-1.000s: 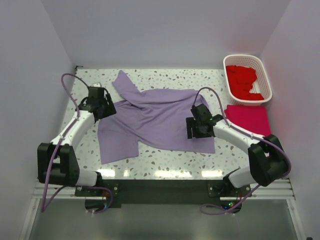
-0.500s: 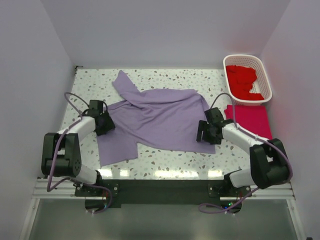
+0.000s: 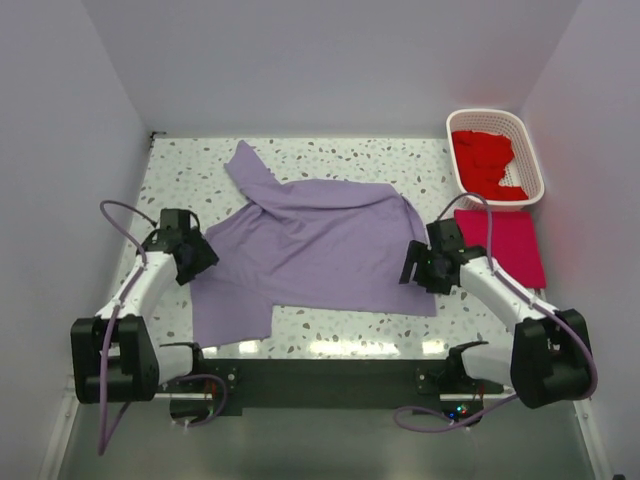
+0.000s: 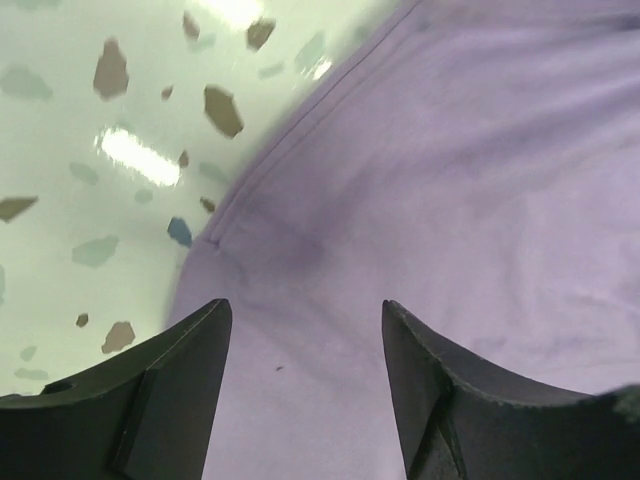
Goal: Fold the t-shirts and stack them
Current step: Flatten the tshirt out
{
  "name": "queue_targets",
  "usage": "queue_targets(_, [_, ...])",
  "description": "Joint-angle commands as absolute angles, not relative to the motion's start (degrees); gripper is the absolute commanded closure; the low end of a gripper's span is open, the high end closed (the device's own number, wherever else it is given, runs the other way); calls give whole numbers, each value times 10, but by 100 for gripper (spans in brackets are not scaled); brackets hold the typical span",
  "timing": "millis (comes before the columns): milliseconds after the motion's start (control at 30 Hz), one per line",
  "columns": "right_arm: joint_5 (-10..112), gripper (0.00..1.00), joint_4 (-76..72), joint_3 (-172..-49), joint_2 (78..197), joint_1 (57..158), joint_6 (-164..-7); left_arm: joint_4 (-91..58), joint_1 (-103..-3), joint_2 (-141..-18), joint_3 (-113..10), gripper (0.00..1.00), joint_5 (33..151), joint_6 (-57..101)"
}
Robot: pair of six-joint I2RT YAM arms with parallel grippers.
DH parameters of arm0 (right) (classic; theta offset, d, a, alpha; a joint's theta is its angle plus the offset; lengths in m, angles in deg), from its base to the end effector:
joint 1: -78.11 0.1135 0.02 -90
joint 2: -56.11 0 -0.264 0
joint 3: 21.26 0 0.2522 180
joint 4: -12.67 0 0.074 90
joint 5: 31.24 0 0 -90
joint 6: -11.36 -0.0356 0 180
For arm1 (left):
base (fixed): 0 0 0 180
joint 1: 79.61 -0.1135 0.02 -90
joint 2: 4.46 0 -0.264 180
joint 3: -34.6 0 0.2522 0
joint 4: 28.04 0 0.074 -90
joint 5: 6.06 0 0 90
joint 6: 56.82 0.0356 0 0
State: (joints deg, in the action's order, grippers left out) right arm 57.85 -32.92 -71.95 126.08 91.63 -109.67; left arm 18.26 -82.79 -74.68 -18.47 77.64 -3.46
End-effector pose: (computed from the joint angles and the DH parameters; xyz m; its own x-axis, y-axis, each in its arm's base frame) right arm 0.2081 0.0506 0.1790 -0.8782 0.3190 -0.3565 0.2478 0.9408 0.2312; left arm 0.2200 0.0161 0.1897 -0.6545 -0.6305 -0.4172 -0.6166 0.7645 -0.1880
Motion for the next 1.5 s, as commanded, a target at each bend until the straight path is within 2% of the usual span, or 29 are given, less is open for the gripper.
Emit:
queue_targets(0, [601,26,-327,-789,1283,940,-1066,174,-809,-754,-231,34,755,-1])
queue_targets(133, [628,34,-304,-821,1323,971,-1063,148,-746,-817,-264,39,741,1])
queue_targets(267, [648,40,-281,-849,1388,974,-1054,126,-735,-891,-286,45,736,-7])
queue_targets(500, [674,44,-251,-878,1471,973,-1040,102,-735,-990,-342,50,732,-20])
queue_targets(733, [701,43,-227,-942,1579,934,-1024,111,-763,-1117,-447,50,730,-16])
queue_targets(833, [702,43,-227,-1016,1650,917,-1012,129,-774,-1184,-526,50,737,-12])
queue_targets(1000, [683,41,-284,-1208,1748,905,-993,181,-778,-1267,-692,40,741,7])
queue_targets(1067, [676,38,-310,-1253,1747,906,-990,183,-779,-1258,-711,33,734,10])
queue_targets(1133, [669,33,-321,-1255,1725,906,-985,190,-779,-1222,-705,31,718,10])
queue_targets(1267, [650,24,-347,-1183,1653,907,-982,191,-779,-1116,-616,26,664,2])
queue_targets(1467, [625,21,-335,-1017,1528,913,-996,188,-778,-954,-401,32,646,-16])
